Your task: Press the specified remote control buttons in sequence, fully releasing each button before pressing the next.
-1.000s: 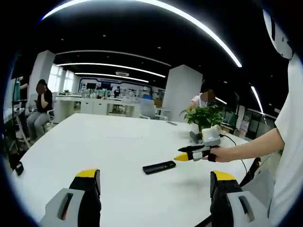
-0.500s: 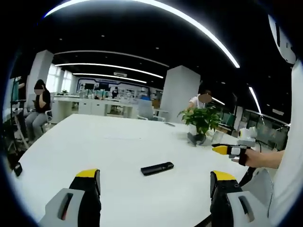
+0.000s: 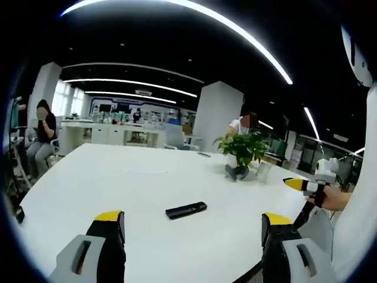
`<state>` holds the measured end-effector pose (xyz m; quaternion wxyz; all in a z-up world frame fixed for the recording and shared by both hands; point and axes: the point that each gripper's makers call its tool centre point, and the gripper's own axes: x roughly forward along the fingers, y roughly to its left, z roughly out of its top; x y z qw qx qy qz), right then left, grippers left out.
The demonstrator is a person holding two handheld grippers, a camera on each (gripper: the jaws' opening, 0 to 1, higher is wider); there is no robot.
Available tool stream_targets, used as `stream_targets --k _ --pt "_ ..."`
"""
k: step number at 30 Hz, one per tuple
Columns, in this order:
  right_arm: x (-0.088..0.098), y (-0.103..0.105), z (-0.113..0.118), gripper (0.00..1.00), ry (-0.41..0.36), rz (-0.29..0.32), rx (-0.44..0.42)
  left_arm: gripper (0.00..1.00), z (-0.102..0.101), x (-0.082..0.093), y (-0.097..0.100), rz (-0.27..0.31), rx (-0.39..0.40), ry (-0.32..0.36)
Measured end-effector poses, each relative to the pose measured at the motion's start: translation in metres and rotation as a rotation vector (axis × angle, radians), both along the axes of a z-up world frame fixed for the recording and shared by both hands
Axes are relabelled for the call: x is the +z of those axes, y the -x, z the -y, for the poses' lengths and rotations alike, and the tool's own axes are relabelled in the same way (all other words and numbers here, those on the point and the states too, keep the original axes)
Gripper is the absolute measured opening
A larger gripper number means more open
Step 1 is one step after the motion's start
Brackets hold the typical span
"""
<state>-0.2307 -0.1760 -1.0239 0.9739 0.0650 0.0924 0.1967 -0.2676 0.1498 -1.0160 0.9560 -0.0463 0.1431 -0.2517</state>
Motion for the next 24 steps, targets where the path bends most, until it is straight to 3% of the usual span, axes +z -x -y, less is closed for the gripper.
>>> stream_targets --k 6,11,15,24 --pt "-0.014 0.019 0.001 0.96 0.083 -0.045 0.023 0.99 0.001 0.008 0.0 0.021 0.0 0.016" --pt "-0.022 0.035 0.0 0.95 0.136 -0.07 0.033 0.99 0.004 0.002 0.006 0.001 -0.01 0.023" --pt "-0.024 0.046 0.003 0.94 0.112 -0.085 0.017 0.99 0.014 -0.005 0.014 -0.016 -0.027 0.013" --pt "-0.017 0.057 0.015 0.92 0.098 -0.078 -0.022 0.99 0.008 -0.009 0.02 -0.013 -0.017 0.021"
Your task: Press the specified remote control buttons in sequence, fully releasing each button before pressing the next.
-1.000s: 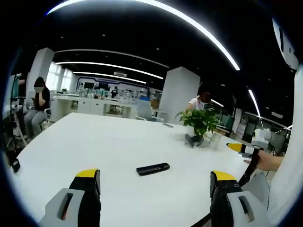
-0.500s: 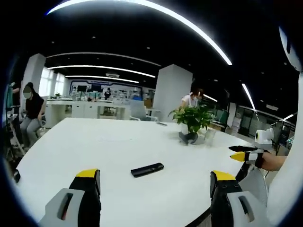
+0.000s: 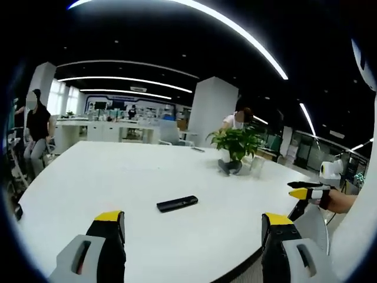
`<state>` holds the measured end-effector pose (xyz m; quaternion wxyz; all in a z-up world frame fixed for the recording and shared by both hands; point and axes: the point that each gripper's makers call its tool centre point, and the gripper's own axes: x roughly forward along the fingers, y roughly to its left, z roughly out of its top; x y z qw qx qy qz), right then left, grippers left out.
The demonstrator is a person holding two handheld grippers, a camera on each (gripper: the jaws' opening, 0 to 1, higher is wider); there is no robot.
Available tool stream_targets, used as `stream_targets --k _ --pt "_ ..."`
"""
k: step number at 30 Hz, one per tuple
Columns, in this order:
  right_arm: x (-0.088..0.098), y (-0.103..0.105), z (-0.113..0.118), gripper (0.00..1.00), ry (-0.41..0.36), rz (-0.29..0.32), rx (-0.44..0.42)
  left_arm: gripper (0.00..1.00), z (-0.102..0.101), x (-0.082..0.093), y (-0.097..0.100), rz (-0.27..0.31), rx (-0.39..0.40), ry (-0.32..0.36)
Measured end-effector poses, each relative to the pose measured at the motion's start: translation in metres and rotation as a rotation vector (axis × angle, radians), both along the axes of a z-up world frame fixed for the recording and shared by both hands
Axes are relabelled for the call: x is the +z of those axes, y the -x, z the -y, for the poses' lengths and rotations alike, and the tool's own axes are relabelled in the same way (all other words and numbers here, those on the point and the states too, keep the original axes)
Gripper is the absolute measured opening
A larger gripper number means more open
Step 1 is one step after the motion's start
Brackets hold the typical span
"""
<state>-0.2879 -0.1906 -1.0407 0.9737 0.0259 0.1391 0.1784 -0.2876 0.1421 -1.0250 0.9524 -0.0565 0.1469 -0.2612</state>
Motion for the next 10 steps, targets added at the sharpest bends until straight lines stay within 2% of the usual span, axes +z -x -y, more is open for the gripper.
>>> stream_targets --k 5,10 --pt "-0.003 0.001 0.007 0.92 0.001 -0.008 -0.01 0.97 0.001 0.003 -0.001 0.002 0.003 -0.015" --pt "-0.003 0.0 0.003 0.92 -0.012 -0.01 -0.004 0.98 0.013 0.014 -0.001 0.025 0.01 -0.004"
